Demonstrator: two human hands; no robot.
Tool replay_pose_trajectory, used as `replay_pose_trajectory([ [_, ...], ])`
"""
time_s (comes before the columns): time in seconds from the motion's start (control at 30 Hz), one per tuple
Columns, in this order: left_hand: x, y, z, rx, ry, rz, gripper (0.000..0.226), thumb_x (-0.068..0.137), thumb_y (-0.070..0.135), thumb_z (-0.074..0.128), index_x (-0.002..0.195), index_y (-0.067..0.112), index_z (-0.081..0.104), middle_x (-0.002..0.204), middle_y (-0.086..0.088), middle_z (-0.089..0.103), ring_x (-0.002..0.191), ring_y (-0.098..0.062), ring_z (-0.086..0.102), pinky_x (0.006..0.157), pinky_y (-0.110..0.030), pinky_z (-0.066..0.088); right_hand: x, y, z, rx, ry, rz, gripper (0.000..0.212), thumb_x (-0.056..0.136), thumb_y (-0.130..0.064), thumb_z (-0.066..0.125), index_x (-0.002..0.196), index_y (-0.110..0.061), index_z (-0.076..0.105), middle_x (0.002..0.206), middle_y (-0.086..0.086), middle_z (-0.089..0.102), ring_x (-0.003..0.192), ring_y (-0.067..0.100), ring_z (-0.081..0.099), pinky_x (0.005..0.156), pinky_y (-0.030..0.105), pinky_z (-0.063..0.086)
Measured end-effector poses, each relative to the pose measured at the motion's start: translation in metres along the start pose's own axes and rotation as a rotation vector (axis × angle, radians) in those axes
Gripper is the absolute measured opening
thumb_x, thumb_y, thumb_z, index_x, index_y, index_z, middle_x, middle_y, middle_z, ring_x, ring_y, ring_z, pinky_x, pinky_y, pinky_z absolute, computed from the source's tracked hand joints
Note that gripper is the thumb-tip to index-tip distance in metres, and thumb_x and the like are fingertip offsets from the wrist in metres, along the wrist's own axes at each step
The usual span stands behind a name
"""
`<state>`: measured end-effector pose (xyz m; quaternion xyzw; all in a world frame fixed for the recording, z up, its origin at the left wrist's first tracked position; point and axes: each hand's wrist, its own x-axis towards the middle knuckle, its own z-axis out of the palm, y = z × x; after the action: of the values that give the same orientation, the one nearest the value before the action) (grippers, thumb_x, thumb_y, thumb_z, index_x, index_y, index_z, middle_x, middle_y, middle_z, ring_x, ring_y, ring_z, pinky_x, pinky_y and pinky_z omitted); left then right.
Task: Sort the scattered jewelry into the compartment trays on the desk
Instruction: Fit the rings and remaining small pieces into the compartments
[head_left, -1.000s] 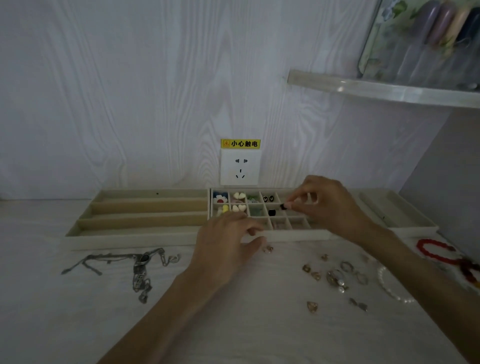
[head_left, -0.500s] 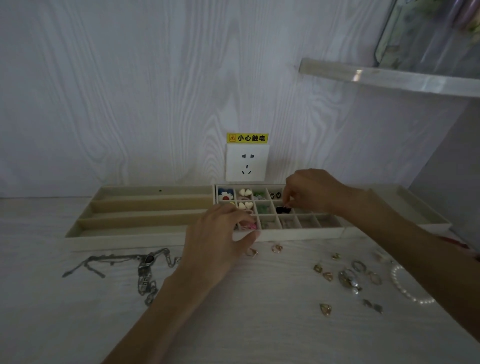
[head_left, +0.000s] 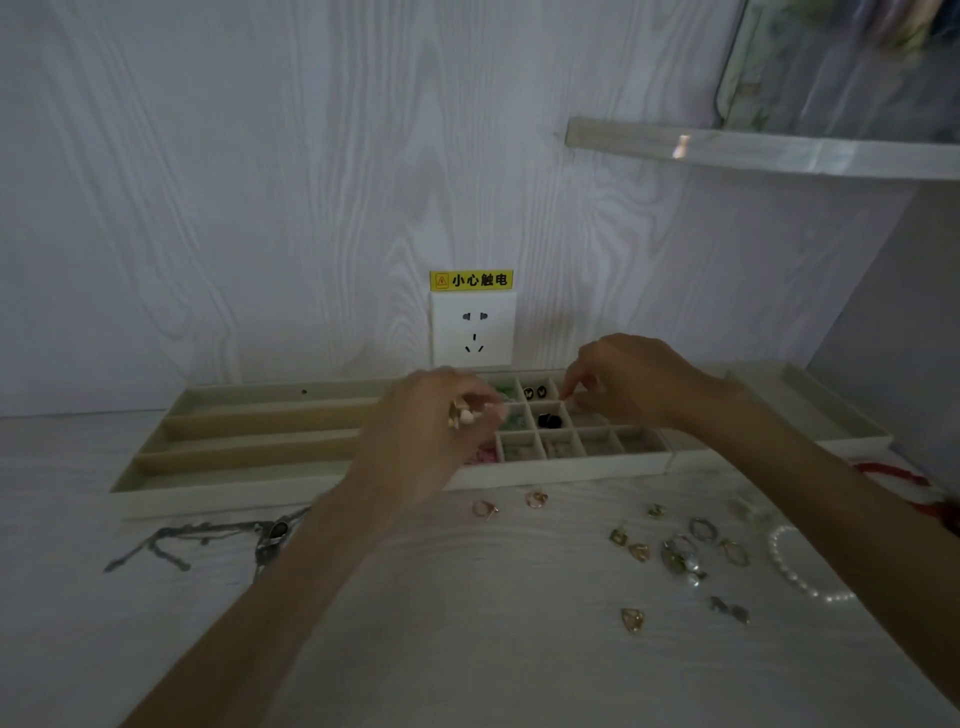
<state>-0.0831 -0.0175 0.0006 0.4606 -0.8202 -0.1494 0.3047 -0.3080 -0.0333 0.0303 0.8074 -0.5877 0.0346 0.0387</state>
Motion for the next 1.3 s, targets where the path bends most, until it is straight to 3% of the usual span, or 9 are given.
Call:
replay_pose_trajectory([
  [0.1, 0.037, 0.009, 0.0, 0.118, -0.102, 0.015, 0.016, 0.091, 0.032, 0.058, 0.102, 0.031, 0.069, 0.08, 0.016, 0.054, 0.074, -0.004, 0.05, 0.068, -0.024, 0.041, -0.012, 0.001, -0.001, 0.066, -0.05, 0.017, 0.029, 0.095, -0.017, 0.047, 0.112, -0.031, 0.066, 0.084, -0.017, 0.043, 0.088, 0.006, 0.042, 0.073, 0.024, 0.034],
  [0.2, 0.065, 0.02, 0.014, 0.257, -0.2, 0.039, 0.017, 0.09, 0.031, 0.058, 0.103, 0.032, 0.069, 0.075, 0.012, 0.052, 0.074, -0.009, 0.051, 0.07, -0.025, 0.043, -0.018, 0.0, 0.007, 0.05, -0.076, -0.006, 0.043, 0.095, -0.006, 0.041, 0.119, -0.035, 0.061, 0.082, -0.011, 0.039, 0.089, 0.012, 0.044, 0.071, 0.026, 0.034],
  [0.33, 0.082, 0.026, 0.032, 0.347, -0.316, 0.053, 0.024, 0.086, 0.036, 0.063, 0.109, 0.029, 0.068, 0.105, 0.005, 0.066, 0.092, -0.015, 0.06, 0.07, -0.026, 0.038, -0.018, 0.002, 0.012, 0.016, -0.137, -0.013, 0.05, 0.095, -0.002, 0.036, 0.125, -0.037, 0.056, 0.089, -0.003, 0.041, 0.089, 0.016, 0.042, 0.064, 0.026, 0.026],
  [0.47, 0.088, 0.025, 0.039, 0.399, -0.378, 0.056, 0.026, 0.085, 0.039, 0.064, 0.109, 0.028, 0.069, 0.111, 0.005, 0.065, 0.098, -0.017, 0.06, 0.071, -0.026, 0.037, -0.015, 0.001, 0.016, -0.003, -0.162, -0.03, 0.048, 0.096, -0.005, 0.035, 0.126, -0.036, 0.055, 0.09, -0.002, 0.04, 0.092, 0.017, 0.041, 0.071, 0.026, 0.026],
  [0.63, 0.093, 0.029, 0.036, 0.394, -0.365, 0.079, 0.024, 0.079, 0.038, 0.07, 0.101, 0.028, 0.071, 0.101, 0.006, 0.065, 0.093, -0.015, 0.06, 0.066, -0.025, 0.036, -0.012, 0.003, 0.017, -0.015, -0.175, -0.048, 0.049, 0.096, -0.005, 0.037, 0.126, -0.038, 0.055, 0.073, -0.012, 0.026, 0.086, 0.013, 0.034, 0.071, 0.026, 0.025],
  [0.77, 0.097, 0.03, 0.041, 0.429, -0.47, 0.064, 0.025, 0.079, 0.036, 0.07, 0.101, 0.025, 0.073, 0.099, 0.004, 0.068, 0.082, -0.013, 0.058, 0.053, -0.022, 0.033, -0.011, 0.005, 0.019, 0.001, -0.185, -0.043, 0.045, 0.095, -0.008, 0.039, 0.124, -0.037, 0.057, 0.073, -0.013, 0.026, 0.086, 0.013, 0.035, 0.071, 0.025, 0.025],
  [0.93, 0.104, 0.029, 0.049, 0.445, -0.527, 0.046, 0.024, 0.079, 0.035, 0.07, 0.1, 0.024, 0.073, 0.1, 0.002, 0.069, 0.086, -0.017, 0.063, 0.061, -0.025, 0.041, -0.009, 0.006, 0.02, 0.021, -0.196, -0.042, 0.042, 0.096, -0.011, 0.041, 0.122, -0.038, 0.059, 0.073, -0.013, 0.028, 0.087, 0.015, 0.037, 0.072, 0.026, 0.026],
  [1.1, 0.109, 0.033, 0.047, 0.498, -0.573, 0.027, 0.021, 0.08, 0.03, 0.069, 0.097, 0.017, 0.073, 0.089, -0.002, 0.068, 0.075, -0.017, 0.06, 0.049, -0.023, 0.034, -0.005, 0.007, 0.02, 0.024, -0.212, -0.045, 0.034, 0.096, -0.018, 0.046, 0.118, -0.039, 0.061, 0.073, -0.016, 0.029, 0.09, 0.017, 0.043, 0.072, 0.025, 0.028],
  [1.3, 0.115, 0.044, 0.049, 0.615, -0.612, 0.018, 0.017, 0.081, 0.026, 0.069, 0.077, 0.013, 0.058, 0.064, 0.001, 0.049, 0.063, -0.015, 0.052, 0.051, -0.025, 0.036, -0.003, 0.004, 0.018, 0.026, -0.207, -0.021, 0.043, 0.095, -0.008, 0.042, 0.119, -0.038, 0.061, 0.108, 0.001, 0.053, 0.105, 0.02, 0.049, 0.074, 0.025, 0.028],
])
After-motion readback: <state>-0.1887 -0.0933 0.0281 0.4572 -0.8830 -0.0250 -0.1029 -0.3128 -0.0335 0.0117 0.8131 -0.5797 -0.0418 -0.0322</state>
